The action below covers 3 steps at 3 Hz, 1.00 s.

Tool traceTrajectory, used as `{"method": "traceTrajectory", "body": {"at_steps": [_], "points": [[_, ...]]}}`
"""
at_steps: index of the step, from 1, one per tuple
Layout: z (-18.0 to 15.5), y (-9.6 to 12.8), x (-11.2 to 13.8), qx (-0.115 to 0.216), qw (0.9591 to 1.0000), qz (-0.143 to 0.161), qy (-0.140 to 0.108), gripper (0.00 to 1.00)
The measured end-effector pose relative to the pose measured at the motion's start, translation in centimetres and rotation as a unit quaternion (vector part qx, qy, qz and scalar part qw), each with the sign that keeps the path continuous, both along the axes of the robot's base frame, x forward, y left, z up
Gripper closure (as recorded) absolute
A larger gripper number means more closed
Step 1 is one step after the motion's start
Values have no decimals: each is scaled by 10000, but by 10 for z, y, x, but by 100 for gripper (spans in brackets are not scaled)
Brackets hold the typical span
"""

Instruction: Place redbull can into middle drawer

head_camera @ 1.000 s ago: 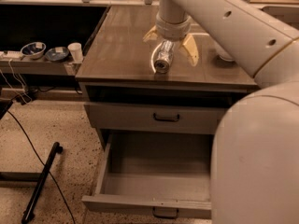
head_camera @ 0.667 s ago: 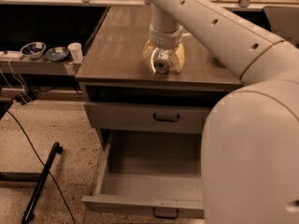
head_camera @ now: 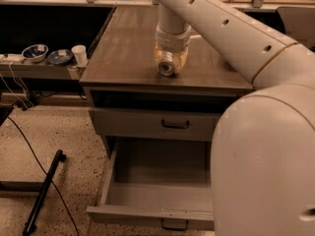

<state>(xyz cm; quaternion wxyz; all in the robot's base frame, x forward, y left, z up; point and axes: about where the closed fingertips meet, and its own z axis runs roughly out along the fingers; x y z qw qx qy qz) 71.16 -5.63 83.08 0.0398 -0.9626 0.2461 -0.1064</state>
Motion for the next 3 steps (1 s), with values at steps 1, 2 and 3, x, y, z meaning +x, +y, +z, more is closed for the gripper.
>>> {"method": "traceTrajectory", "body": {"at_steps": [1, 2, 3], "points": [[19, -6, -13, 522, 9983, -246, 127, 96], [92, -63, -67, 1665, 9722, -1642, 71, 100], [116, -103, -119, 1879, 9428, -2745, 198, 100]]}}
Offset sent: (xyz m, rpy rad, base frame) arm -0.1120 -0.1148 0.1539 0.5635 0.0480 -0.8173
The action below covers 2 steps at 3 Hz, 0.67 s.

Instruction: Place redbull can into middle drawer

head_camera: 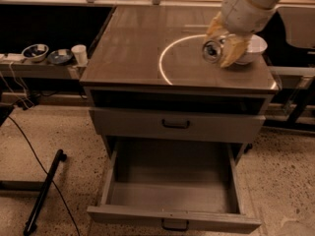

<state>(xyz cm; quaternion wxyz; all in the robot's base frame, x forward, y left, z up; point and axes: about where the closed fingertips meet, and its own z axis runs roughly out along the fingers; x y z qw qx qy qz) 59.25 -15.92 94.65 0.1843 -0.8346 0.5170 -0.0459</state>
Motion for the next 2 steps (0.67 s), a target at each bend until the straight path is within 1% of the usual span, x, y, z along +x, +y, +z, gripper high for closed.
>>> {"method": "traceTrajectory", "body": {"at_steps": [1, 2], "points": [[0, 3, 2, 112, 9993, -344, 67, 100], [-33, -4, 18, 36, 9966, -532, 625, 100]]}}
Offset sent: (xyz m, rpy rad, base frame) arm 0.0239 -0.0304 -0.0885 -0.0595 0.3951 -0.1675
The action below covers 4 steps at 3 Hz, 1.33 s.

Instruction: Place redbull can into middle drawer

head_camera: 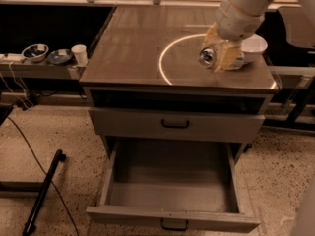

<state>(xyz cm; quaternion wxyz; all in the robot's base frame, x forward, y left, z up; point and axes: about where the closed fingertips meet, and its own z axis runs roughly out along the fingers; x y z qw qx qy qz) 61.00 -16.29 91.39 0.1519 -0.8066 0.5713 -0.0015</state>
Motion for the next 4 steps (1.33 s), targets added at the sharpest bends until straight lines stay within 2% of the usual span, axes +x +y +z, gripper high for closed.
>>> {"method": "traceTrajectory", "body": {"at_steps": [1, 2, 3, 4], "points": [[-54, 3, -15, 562, 9944, -241, 865, 100], [-80, -14, -98, 1487, 9696, -641, 1832, 100], [-77, -17, -136, 2052, 9509, -848, 2156, 100], [-77, -16, -133, 2128, 9503, -889, 2091, 100]]}}
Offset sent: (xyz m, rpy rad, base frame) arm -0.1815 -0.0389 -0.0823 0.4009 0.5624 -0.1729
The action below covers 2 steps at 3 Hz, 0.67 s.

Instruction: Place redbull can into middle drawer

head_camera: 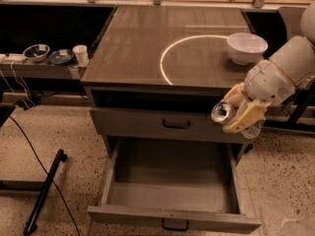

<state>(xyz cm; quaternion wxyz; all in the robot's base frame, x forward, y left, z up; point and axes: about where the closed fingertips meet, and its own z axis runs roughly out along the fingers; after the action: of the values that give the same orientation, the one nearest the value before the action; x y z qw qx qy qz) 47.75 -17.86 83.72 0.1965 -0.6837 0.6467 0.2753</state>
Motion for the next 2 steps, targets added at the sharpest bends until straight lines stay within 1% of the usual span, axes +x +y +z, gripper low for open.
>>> {"method": "traceTrajectory", "body": {"at_steps": [1, 2], "points": [[-11, -4, 21, 626, 9976, -215, -227, 100], [-62, 2, 29, 2017, 9776, -530, -290, 100]]}}
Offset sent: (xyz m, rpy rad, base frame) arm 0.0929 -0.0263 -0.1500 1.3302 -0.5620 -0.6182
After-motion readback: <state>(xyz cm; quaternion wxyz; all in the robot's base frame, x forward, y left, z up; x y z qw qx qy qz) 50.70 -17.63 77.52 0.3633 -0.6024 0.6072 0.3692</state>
